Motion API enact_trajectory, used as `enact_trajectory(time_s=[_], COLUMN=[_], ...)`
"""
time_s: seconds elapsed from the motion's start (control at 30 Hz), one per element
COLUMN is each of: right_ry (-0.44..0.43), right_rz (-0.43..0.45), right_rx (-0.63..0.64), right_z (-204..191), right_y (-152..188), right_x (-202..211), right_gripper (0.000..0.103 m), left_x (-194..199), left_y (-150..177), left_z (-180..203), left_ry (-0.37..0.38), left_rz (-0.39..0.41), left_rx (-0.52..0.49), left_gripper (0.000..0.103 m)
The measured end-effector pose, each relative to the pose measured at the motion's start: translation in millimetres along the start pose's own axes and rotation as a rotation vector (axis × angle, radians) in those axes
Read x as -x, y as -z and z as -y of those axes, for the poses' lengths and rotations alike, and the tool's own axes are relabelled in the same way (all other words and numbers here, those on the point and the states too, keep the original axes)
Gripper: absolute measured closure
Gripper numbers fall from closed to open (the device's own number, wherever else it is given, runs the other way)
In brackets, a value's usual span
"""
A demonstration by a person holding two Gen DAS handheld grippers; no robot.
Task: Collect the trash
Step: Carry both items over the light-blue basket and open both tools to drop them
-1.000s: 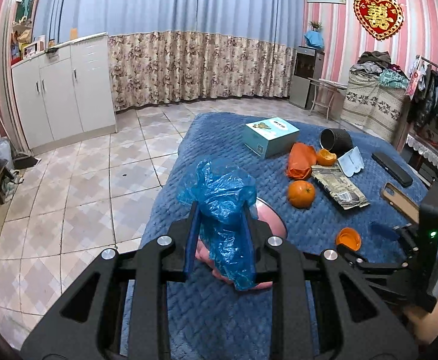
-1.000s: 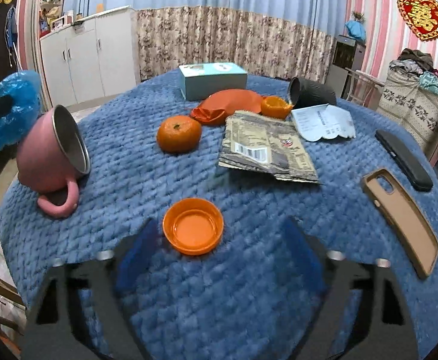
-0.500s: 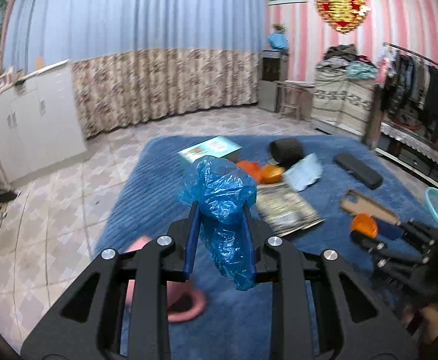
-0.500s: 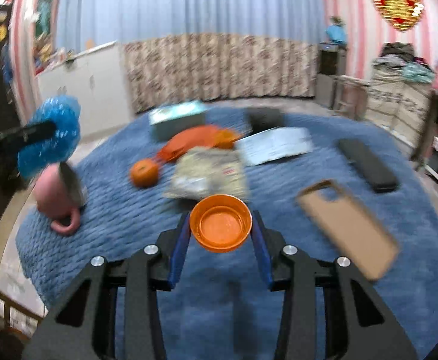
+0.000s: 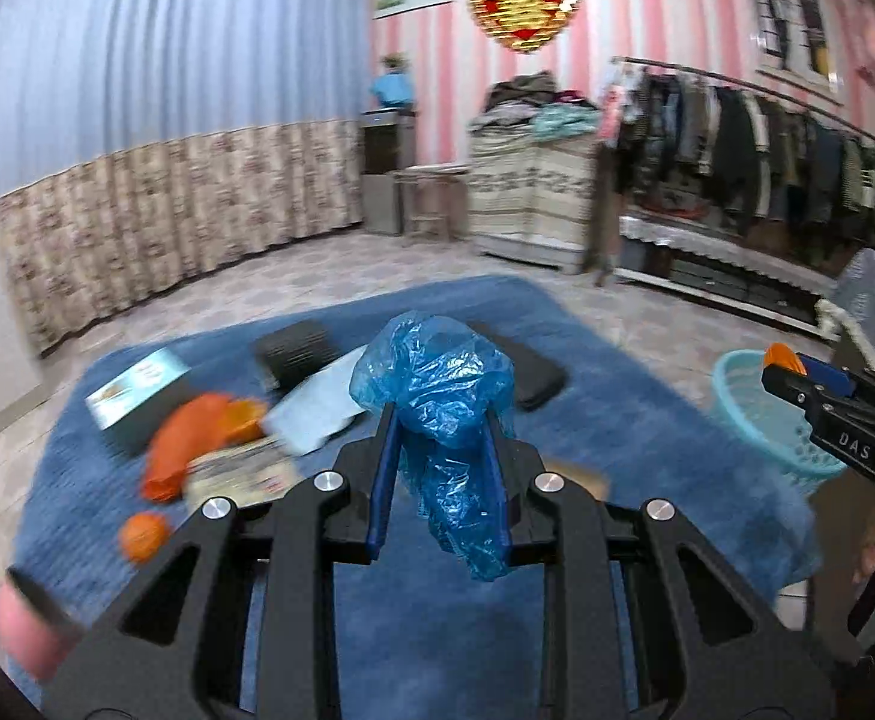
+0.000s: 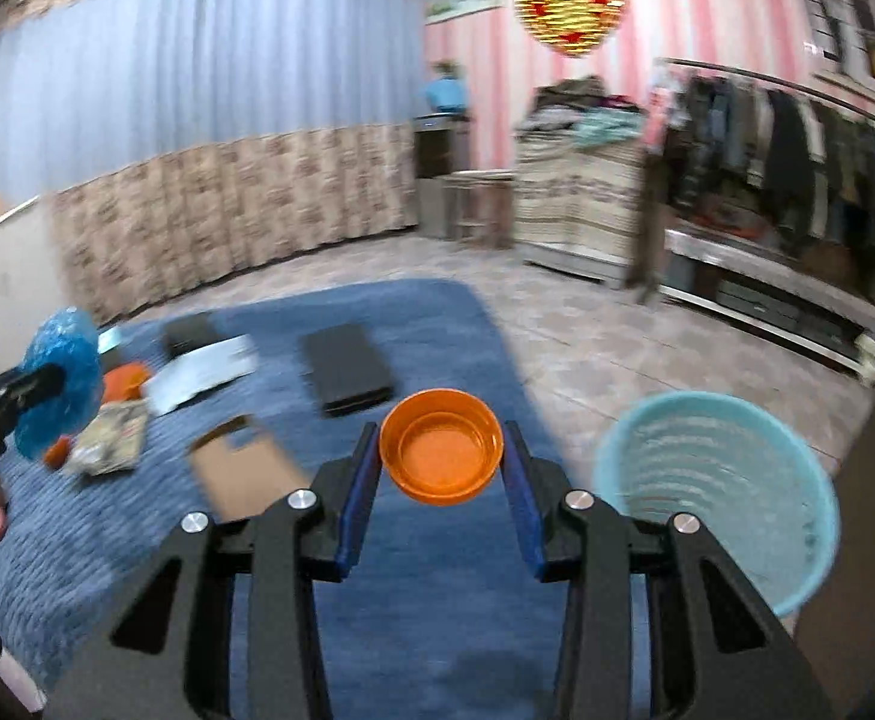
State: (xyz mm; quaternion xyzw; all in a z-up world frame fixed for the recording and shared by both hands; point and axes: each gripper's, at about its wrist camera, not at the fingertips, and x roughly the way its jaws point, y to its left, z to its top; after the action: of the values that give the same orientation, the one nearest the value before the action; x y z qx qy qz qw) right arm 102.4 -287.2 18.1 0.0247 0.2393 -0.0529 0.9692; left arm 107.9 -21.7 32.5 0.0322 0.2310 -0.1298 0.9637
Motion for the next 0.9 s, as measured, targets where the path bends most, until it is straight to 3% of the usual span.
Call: enact_trajectory(time_s=[0.2,0.47,0.67,0.9], right_ry=[0.105,0.176,0.258,0.347], right_rz=[0.002,0.059,0.046,0.025], right_rx=[-0.018,-0.132,-0.122,-0.193], right_z=[37.5,85.2,118.4,175.0], right_y=[-22.1,-51.9,-26.5,-1.6], right_x=[-3.0,-16.8,-15.4,-15.7], right_gripper=[0.063,0.063,0.063,0.063], left_x=[-12.6,-31.7,-69.7,-115.4], left_y=[-20.1,-38.6,-49.9,-39.4], left_z=[49.0,92.0,129.4,202.5], left_ry=[0.092,0.121,0.17,0.277], left_rz=[0.041,0.072,0.052,-0.027], left_rx=[-0.017,-0.076,-0.108,-0.167], left_gripper=[0.078,0.078,0.078,0.078])
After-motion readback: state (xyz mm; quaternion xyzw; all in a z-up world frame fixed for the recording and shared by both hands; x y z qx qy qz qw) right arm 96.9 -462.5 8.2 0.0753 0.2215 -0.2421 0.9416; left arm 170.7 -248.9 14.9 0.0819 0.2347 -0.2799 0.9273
